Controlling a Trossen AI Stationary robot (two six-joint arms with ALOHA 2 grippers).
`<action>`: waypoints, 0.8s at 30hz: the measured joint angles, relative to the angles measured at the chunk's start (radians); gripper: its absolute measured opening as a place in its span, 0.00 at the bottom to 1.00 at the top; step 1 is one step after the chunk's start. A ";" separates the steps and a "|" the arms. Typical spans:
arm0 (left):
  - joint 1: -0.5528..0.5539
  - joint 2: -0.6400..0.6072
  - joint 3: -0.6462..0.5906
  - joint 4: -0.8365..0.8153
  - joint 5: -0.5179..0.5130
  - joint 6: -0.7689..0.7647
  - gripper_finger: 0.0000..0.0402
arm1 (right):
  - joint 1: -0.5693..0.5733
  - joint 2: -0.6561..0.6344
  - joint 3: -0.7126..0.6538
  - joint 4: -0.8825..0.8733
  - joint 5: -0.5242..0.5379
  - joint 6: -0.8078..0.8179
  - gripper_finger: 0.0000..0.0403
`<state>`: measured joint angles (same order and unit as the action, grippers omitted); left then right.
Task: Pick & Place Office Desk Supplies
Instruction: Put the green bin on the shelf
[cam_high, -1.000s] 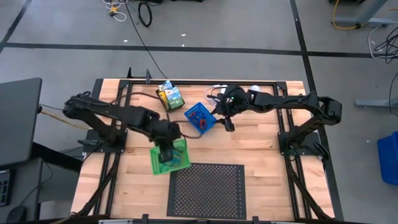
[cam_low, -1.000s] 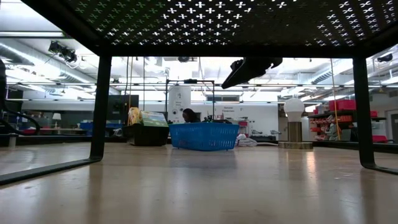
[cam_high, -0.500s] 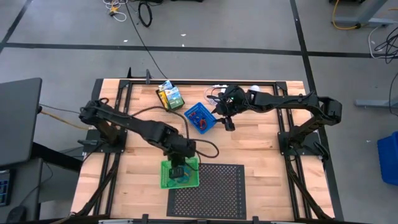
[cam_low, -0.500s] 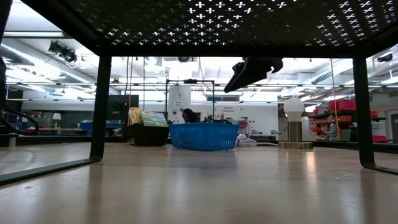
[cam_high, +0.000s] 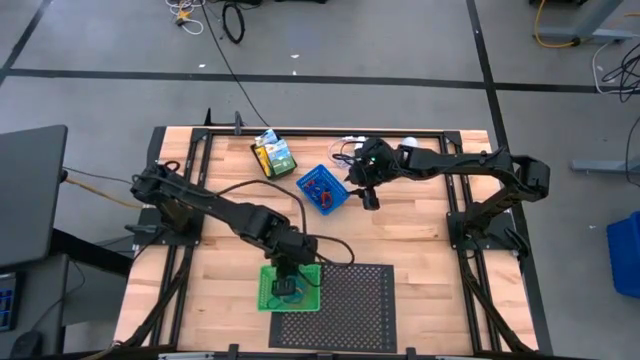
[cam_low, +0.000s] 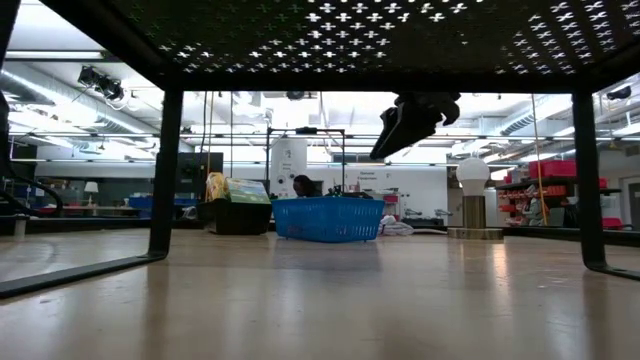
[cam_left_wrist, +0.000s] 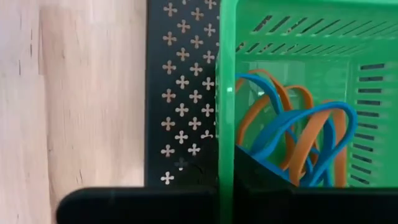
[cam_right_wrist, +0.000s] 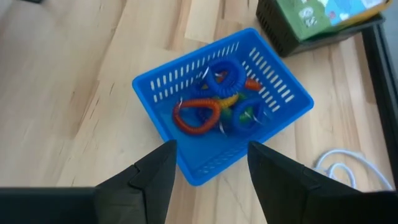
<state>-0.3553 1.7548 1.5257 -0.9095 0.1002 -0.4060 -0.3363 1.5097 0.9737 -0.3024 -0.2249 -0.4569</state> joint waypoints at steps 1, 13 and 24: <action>0.001 0.002 0.000 0.009 -0.002 0.005 0.00 | 0.000 0.000 0.000 -0.007 0.000 0.000 0.51; 0.028 0.019 0.034 -0.008 -0.076 0.047 0.00 | 0.000 0.000 0.000 -0.002 0.023 -0.001 0.51; 0.028 0.051 0.132 -0.048 -0.094 0.091 0.00 | 0.000 0.000 0.000 -0.001 0.023 -0.005 0.51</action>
<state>-0.3269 1.8055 1.6581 -0.9573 0.0066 -0.3154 -0.3363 1.5097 0.9737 -0.3030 -0.2024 -0.4614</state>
